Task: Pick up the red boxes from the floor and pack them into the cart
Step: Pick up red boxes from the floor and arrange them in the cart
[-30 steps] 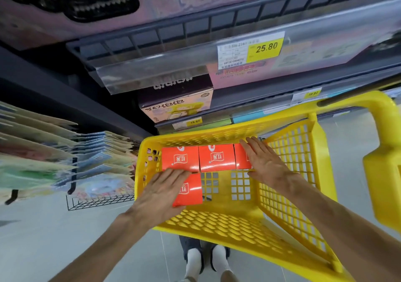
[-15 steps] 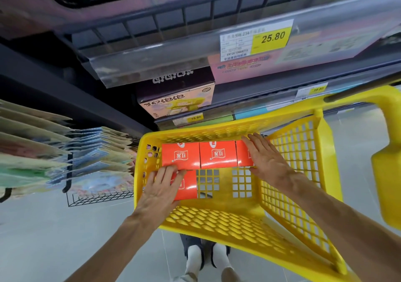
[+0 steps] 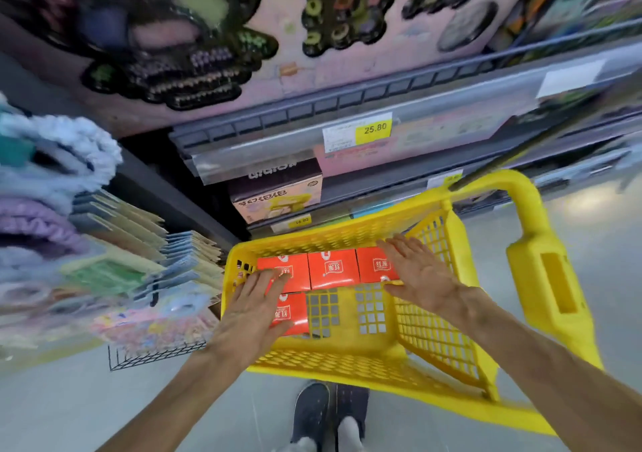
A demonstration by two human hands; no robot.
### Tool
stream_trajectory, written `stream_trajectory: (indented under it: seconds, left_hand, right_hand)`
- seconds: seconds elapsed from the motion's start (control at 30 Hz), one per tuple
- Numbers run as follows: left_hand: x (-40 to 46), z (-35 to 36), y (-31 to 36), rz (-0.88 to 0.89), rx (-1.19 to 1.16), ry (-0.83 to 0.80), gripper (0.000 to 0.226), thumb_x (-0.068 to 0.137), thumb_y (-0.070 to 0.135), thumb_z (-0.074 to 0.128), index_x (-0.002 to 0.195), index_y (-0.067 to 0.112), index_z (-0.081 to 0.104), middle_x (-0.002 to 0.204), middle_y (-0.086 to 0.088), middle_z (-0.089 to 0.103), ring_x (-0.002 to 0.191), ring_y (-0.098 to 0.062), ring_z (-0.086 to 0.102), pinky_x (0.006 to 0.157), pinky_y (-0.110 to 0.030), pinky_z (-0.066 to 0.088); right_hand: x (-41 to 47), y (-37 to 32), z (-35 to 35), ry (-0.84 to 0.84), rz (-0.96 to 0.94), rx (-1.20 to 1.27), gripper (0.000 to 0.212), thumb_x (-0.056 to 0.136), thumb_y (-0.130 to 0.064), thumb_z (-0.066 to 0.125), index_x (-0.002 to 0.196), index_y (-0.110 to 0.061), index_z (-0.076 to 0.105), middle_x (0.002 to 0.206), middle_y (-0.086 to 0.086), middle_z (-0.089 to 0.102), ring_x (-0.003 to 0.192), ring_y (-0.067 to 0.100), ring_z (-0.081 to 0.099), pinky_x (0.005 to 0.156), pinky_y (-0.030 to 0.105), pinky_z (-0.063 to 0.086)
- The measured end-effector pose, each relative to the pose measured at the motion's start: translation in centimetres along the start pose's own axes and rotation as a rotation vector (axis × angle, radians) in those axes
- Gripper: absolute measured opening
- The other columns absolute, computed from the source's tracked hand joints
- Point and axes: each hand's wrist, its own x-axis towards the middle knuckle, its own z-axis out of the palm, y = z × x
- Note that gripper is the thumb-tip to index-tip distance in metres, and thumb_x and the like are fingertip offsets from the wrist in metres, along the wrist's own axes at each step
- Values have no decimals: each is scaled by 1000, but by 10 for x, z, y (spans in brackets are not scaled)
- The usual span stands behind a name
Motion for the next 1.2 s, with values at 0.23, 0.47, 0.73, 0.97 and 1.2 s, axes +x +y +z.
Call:
stream_trajectory:
  seconds: [0.23,0.47,0.73,0.97,1.2]
  left_hand:
    - [4,-148,115,313,-49,105,89,82,71,36,154,21,20,160,5,15,150,-20,8,121,-36,7]
    - [3,-269,277,654,74,138,88,85,54,65,154,19,21,161,-3,19,149,-22,11,119,-40,14]
    - [25,-311,495,1017,174,231,92,63,58,82,136,9,52,134,-14,58,123,-34,56,98,-45,49]
    - [47,-289,717,1234,176,279,85,77,71,47,140,14,42,140,-11,51,130,-32,48,107,-46,41]
    - [83,-285,897,1306,115,286,84,84,65,55,149,17,32,152,-9,38,139,-29,34,114,-40,27]
  right_hand:
    - [-126,-11,-133,194,83,35,90,85,-57,62,155,-16,22,156,8,34,148,27,23,121,41,15]
    - [-310,18,-231,353,359,139,91,83,-56,64,154,-15,25,155,11,36,144,29,31,117,38,26]
    - [-512,107,-269,530,656,117,91,80,-58,67,151,-13,32,149,11,43,136,32,41,113,39,32]
    - [-673,217,-271,600,879,113,89,86,-52,67,155,-16,22,155,9,34,141,28,31,115,36,25]
    - [-789,336,-281,637,1030,94,88,84,-53,68,153,-15,28,150,7,41,133,28,43,108,37,37]
